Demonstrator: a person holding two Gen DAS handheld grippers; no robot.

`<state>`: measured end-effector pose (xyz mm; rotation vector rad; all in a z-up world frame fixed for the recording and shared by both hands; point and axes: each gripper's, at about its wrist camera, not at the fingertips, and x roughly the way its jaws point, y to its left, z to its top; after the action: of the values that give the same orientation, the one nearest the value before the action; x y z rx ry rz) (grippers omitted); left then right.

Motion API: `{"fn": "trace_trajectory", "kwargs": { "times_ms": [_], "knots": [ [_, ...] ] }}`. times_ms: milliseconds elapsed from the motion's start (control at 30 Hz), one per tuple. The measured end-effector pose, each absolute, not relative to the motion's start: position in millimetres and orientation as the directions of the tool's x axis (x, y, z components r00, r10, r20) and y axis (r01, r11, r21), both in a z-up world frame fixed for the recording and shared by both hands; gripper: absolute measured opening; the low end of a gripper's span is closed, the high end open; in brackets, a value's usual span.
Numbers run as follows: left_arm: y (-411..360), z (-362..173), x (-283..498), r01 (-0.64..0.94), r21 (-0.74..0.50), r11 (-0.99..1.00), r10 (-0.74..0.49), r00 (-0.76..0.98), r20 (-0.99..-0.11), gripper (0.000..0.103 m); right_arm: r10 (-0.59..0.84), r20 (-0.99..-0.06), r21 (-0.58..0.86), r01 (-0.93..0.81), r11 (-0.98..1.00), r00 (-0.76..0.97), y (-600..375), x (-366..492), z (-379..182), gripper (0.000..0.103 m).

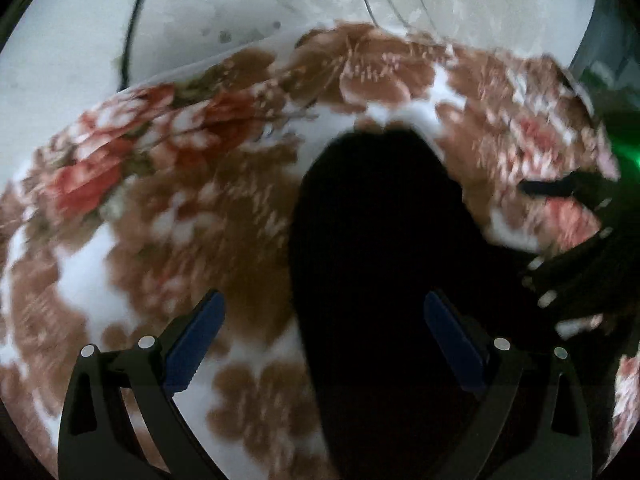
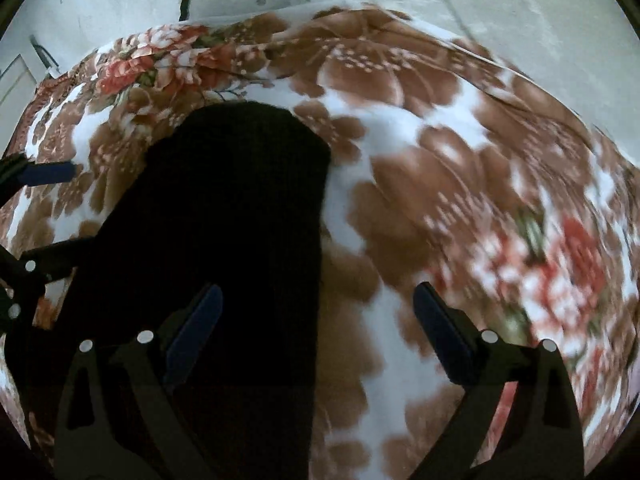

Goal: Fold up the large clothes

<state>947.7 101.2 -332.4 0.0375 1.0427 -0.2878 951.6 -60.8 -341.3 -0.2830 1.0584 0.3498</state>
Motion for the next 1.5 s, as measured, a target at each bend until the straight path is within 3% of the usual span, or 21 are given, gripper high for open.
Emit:
{"fn": "trace_trajectory", "kwargs": {
  "times_ms": [167, 200, 233, 267, 300, 400, 433, 467, 800, 900, 1033, 1267, 1367, 1467, 1500],
  "knots": [
    [108, -351, 989, 0.246, -0.152, 0.957, -0.25, 0.44, -0.862, 0.097, 0.151, -0.892, -0.056, -0.437, 0.898, 0.426, -45, 976, -359, 0.094],
    [109, -354, 993, 0.25, -0.164, 0.954, -0.262, 0.435, -0.861, 0.095, 0.156, -0.899, -0.053, -0.455, 0.889, 0.409, -42, 979, -365, 0.091],
    [110, -358, 996, 0.25, -0.192, 0.949, -0.285, 0.42, -0.861, 0.09, 0.168, -0.907, -0.033, -0.464, 0.885, 0.386, -40, 980, -372, 0.077],
    [110, -368, 1001, 0.256, -0.263, 0.93, -0.346, 0.367, -0.864, 0.067, 0.19, -0.914, -0.002, -0.472, 0.882, 0.358, -39, 981, -379, 0.073],
    [109, -375, 1003, 0.265, -0.304, 0.915, -0.382, 0.326, -0.865, 0.037, 0.203, -0.917, 0.015, -0.479, 0.878, 0.344, -38, 981, -383, 0.056],
    [98, -383, 995, 0.308, -0.315, 0.897, -0.407, 0.303, -0.862, 0.014, 0.218, -0.909, -0.002, -0.524, 0.852, 0.357, -34, 973, -385, 0.032],
    [98, -381, 991, 0.307, -0.324, 0.895, -0.415, 0.309, -0.855, 0.013, 0.22, -0.904, -0.012, -0.535, 0.845, 0.367, -35, 969, -381, 0.02],
    [98, -378, 988, 0.301, -0.328, 0.895, -0.419, 0.323, -0.849, 0.011, 0.238, -0.901, 0.003, -0.542, 0.84, 0.363, -37, 966, -378, 0.017],
    [88, -261, 911, 0.393, -0.296, 0.87, -0.463, 0.451, -0.763, 0.009, 0.287, -0.829, -0.07, -0.598, 0.799, 0.481, -64, 900, -279, 0.016],
    [89, -239, 885, 0.387, -0.33, 0.861, -0.491, 0.463, -0.738, 0.009, 0.298, -0.816, -0.081, -0.609, 0.789, 0.495, -66, 860, -254, 0.016],
    [88, -220, 837, 0.399, -0.262, 0.879, -0.449, 0.508, -0.735, 0.009, 0.316, -0.77, -0.132, -0.623, 0.771, 0.554, -64, 801, -237, 0.016],
    [76, -231, 729, 0.398, -0.219, 0.891, -0.417, 0.527, -0.741, 0.01, 0.324, -0.707, -0.215, -0.628, 0.748, 0.629, -72, 695, -247, 0.017],
    [73, -257, 685, 0.374, -0.241, 0.895, -0.414, 0.502, -0.76, 0.012, 0.299, -0.726, -0.234, -0.632, 0.739, 0.619, -79, 652, -275, 0.02],
    [67, -285, 652, 0.358, -0.234, 0.904, -0.391, 0.47, -0.791, 0.015, 0.253, -0.782, -0.23, -0.641, 0.732, 0.569, -85, 616, -314, 0.028],
    [64, -297, 640, 0.352, -0.222, 0.909, -0.374, 0.46, -0.805, 0.015, 0.243, -0.794, -0.229, -0.645, 0.729, 0.557, -86, 607, -324, 0.035]
  ]
}}
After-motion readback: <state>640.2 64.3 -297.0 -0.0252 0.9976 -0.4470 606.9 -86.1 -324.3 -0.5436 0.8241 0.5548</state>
